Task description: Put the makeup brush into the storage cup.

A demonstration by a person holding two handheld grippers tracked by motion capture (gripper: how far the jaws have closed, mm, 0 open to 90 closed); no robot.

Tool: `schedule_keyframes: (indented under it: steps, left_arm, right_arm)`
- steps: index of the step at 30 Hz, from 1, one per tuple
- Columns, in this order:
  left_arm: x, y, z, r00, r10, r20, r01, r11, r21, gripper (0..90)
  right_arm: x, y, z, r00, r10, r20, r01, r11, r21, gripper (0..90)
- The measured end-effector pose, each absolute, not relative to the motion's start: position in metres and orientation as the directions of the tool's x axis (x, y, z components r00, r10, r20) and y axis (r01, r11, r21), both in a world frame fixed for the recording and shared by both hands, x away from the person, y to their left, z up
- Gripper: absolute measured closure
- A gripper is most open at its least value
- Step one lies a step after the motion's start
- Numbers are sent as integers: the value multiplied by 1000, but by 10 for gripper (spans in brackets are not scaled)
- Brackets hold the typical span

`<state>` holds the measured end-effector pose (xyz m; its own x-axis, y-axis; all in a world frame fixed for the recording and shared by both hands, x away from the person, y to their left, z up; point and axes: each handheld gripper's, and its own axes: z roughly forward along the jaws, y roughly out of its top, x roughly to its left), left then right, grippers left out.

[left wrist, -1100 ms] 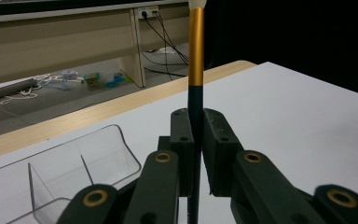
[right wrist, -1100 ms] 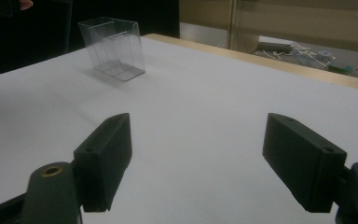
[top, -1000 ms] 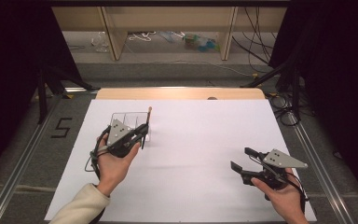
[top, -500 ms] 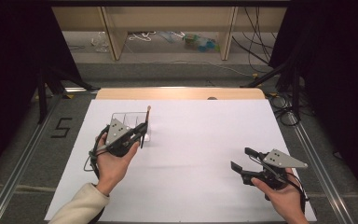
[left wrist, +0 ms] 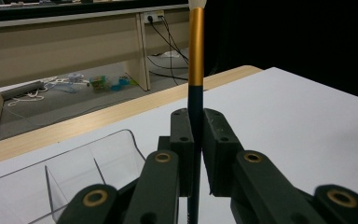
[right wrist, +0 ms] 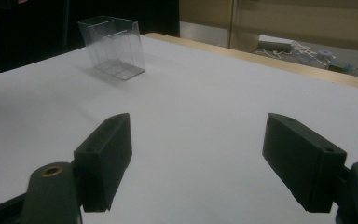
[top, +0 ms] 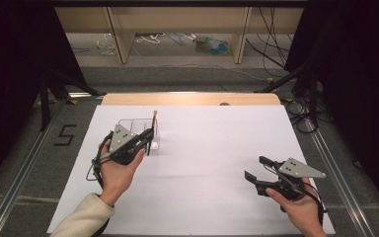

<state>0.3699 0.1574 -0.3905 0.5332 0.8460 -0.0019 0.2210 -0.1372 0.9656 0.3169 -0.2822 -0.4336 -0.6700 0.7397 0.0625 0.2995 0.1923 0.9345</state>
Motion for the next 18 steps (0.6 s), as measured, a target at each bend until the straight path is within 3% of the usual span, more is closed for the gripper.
schedule_keyframes:
  steps: [18]
  left_arm:
    - [370,161,-388,524,852,-9,219,-125,968,828]
  right_arm:
    - [317,-282,-434,-671,739,63,300,193,934,249]
